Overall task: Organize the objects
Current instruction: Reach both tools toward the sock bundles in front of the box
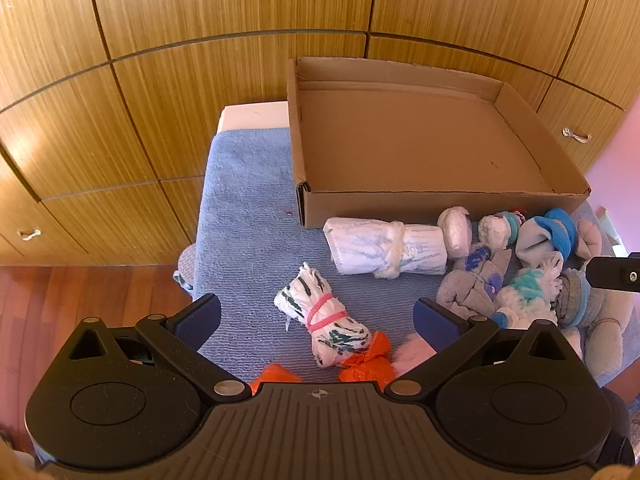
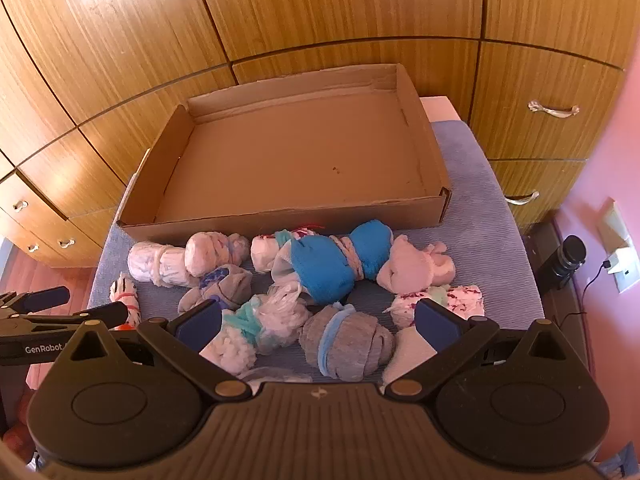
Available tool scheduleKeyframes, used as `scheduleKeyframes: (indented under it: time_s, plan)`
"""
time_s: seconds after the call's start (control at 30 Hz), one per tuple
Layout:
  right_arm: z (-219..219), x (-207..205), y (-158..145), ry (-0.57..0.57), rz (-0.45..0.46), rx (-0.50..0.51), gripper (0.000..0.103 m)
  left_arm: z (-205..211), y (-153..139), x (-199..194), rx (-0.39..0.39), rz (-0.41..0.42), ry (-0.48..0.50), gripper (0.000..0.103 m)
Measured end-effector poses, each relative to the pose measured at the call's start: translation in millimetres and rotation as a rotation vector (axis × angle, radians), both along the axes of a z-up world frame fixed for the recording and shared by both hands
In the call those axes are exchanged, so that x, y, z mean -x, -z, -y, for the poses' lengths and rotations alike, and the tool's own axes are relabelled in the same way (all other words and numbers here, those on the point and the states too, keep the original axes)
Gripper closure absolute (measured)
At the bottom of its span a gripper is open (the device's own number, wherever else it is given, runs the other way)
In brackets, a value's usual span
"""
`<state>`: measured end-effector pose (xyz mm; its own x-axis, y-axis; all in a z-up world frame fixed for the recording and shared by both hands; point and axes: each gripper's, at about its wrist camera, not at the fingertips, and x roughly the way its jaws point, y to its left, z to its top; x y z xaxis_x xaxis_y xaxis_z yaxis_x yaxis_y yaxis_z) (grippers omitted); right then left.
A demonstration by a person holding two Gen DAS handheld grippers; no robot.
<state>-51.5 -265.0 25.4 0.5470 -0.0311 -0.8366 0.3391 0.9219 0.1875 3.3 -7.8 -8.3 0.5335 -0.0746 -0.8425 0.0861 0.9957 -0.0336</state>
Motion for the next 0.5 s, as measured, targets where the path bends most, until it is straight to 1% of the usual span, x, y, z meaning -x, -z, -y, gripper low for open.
scheduleKeyframes:
  time_s: [0.27, 0.5]
  plan:
    - [-3.5, 0.0, 3.0, 0.011, 0.017, 0.008, 0.000, 0.3, 0.6, 0.1, 0.000, 0.004, 0.005, 0.000]
    - [-3.2, 2.7, -2.0, 0.021, 0.027, 0.039, 0.000, 1.0, 0.7, 2.0, -0.001, 0.008, 0.009, 0.000]
